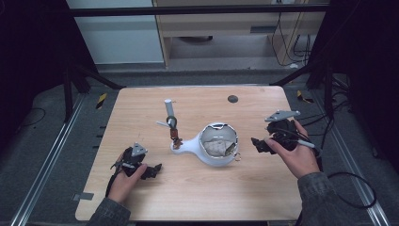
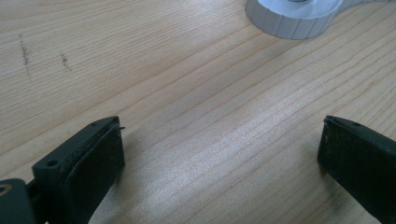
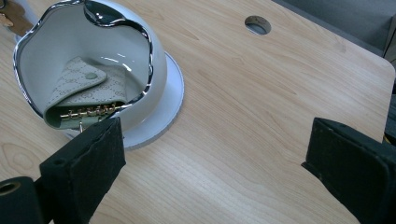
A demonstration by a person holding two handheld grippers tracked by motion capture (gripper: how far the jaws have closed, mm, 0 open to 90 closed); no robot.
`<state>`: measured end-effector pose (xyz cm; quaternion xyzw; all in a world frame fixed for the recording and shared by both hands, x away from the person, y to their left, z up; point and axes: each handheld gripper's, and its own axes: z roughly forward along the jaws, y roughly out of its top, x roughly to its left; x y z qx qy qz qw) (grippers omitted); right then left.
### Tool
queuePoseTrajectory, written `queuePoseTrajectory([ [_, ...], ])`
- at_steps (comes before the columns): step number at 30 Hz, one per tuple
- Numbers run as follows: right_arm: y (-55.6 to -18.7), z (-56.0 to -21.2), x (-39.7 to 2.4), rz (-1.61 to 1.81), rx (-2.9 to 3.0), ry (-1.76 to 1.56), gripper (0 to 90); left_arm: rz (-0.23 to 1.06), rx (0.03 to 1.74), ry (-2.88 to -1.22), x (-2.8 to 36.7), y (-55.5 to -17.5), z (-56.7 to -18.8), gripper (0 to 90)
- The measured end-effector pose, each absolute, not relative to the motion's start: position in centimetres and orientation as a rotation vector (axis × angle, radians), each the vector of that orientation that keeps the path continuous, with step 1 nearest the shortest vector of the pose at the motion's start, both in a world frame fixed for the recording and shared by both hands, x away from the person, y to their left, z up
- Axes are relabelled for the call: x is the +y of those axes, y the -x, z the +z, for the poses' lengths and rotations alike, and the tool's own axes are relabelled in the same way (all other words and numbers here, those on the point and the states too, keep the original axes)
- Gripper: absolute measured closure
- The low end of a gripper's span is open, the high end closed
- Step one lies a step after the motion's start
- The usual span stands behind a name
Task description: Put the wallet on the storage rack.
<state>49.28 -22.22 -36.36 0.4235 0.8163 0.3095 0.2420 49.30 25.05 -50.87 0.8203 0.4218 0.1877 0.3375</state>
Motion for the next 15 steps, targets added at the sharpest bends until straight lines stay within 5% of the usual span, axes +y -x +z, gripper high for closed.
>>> queuePoseTrajectory([
  [15, -48.8, -39.7, -23.2, 0.911, 2.177, -1.249, 4.2, 0.489, 1.098, -2.138, 25.0, -49.3, -50.9, 0.0],
])
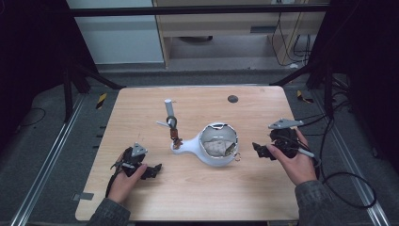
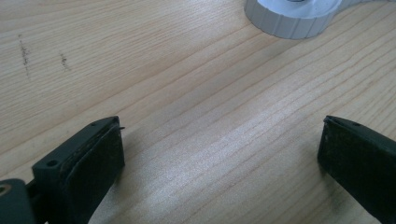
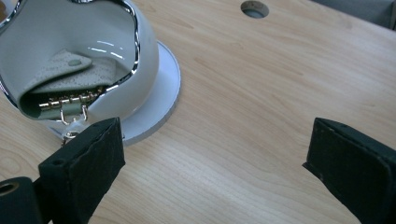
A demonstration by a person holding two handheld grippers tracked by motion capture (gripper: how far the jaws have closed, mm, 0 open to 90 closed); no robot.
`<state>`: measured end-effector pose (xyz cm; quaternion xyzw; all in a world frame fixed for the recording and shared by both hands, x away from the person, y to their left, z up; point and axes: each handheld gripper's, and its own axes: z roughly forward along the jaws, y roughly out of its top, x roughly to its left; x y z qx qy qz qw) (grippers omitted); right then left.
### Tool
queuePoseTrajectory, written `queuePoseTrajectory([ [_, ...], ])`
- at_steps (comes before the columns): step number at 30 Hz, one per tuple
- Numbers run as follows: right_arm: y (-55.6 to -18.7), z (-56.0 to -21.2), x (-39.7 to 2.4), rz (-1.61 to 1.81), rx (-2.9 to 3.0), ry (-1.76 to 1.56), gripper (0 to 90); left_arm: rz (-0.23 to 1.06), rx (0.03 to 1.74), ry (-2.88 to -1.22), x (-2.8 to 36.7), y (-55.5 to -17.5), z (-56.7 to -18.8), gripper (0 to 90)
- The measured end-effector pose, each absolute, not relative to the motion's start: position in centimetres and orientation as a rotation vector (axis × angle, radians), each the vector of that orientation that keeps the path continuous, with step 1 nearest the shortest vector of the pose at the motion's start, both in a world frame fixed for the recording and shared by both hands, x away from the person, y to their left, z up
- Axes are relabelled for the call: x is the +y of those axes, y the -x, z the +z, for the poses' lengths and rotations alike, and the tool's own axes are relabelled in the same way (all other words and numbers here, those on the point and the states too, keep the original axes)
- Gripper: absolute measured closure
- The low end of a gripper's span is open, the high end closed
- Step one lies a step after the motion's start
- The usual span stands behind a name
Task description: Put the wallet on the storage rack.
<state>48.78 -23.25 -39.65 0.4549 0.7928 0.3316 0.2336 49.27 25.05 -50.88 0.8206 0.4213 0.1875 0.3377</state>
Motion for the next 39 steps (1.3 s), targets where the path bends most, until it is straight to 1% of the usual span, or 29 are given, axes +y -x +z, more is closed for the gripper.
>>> queuePoseTrajectory([
  [19, -49.8, -45.2, -24.0, 0.893, 2.195, -1.372, 4.6, 0.488, 1.097, -2.139, 25.0, -49.3, -50.9, 0.0],
  [31, -50.1, -47.4, -24.3, 0.862, 2.202, -1.414, 4.7, 0.488, 1.097, -2.141, 25.1, -49.3, -50.9, 0.0],
  [39, -50.5, -48.1, -23.9, 0.858, 2.205, -1.423, 4.7, 0.488, 1.097, -2.14, 25.1, -49.3, -50.9, 0.0],
])
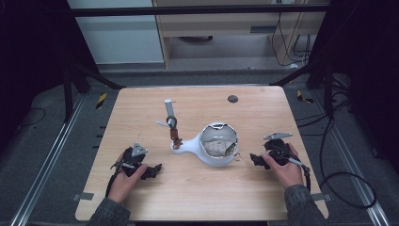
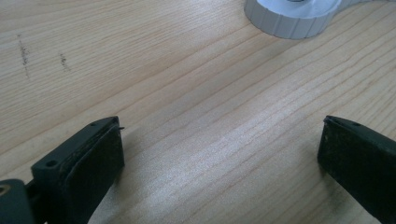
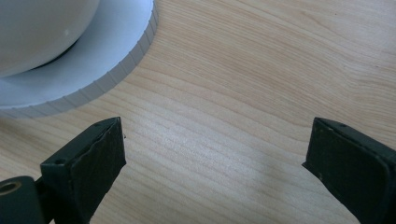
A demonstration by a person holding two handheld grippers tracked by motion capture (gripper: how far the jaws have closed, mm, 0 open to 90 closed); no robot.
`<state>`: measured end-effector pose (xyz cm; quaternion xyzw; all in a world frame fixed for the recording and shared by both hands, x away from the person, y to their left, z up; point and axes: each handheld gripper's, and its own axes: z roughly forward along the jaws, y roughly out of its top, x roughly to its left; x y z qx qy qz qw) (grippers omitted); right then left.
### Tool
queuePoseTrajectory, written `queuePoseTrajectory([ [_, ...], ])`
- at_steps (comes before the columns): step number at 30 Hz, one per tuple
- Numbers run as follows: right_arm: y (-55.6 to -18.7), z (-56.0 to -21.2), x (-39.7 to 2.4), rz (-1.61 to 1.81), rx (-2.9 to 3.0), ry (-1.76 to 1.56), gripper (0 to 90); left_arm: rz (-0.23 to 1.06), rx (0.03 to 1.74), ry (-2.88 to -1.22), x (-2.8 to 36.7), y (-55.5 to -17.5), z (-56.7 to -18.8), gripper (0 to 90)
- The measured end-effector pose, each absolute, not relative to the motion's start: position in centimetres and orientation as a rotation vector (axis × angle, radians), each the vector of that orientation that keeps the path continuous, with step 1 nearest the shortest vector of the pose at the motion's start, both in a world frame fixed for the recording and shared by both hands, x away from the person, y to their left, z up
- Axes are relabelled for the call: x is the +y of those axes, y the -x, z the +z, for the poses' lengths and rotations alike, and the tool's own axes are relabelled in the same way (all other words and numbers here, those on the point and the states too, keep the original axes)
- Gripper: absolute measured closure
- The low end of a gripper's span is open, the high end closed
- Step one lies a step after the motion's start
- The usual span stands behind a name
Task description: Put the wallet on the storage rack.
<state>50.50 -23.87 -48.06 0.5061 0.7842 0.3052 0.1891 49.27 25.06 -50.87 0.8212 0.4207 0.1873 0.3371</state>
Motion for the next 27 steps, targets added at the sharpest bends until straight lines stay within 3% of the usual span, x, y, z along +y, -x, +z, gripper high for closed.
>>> queuePoseTrajectory([
  [27, -51.7, -50.4, -23.0, 0.876, 2.169, -1.465, 4.0, 0.487, 1.098, -2.135, 25.0, -49.3, -50.9, 0.0],
])
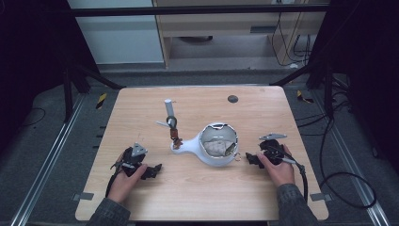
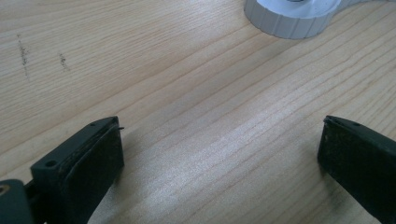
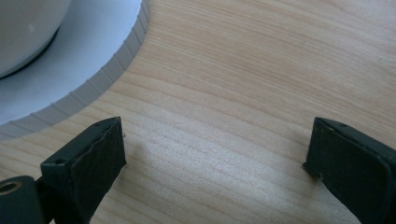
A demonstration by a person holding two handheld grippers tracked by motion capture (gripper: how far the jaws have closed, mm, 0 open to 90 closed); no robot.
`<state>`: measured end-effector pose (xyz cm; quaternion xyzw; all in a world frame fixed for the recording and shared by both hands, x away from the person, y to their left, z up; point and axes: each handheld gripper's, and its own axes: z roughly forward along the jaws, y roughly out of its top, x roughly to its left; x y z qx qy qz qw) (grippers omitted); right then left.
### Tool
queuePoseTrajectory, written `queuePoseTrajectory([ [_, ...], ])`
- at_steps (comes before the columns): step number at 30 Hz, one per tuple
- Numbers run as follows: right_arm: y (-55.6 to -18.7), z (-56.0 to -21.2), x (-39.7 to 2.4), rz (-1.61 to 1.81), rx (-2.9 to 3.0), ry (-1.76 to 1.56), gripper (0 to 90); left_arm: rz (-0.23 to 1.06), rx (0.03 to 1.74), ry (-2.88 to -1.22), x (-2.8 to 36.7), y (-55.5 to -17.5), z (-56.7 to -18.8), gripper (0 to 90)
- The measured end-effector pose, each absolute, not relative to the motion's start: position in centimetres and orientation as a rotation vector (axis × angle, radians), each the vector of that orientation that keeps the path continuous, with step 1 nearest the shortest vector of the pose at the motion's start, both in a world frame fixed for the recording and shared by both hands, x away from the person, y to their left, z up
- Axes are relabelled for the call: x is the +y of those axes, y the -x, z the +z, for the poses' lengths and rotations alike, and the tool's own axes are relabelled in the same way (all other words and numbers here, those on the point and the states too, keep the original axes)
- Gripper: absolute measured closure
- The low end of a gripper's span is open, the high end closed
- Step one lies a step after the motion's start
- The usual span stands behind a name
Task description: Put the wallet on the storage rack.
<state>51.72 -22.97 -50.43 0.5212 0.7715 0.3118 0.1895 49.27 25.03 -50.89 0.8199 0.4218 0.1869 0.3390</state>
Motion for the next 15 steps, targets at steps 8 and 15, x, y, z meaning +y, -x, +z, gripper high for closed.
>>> queuePoseTrajectory([
  [8, -51.0, -51.21, -22.62, 0.898, 2.088, -1.432, 2.7, 0.487, 1.096, -2.139, 25.04, -49.27, -50.88, 0.0],
  [15, -50.93, -51.23, -22.58, 0.89, 2.08, -1.439, 1.9, 0.485, 1.092, -2.143, 25.07, -49.29, -50.87, 0.0],
])
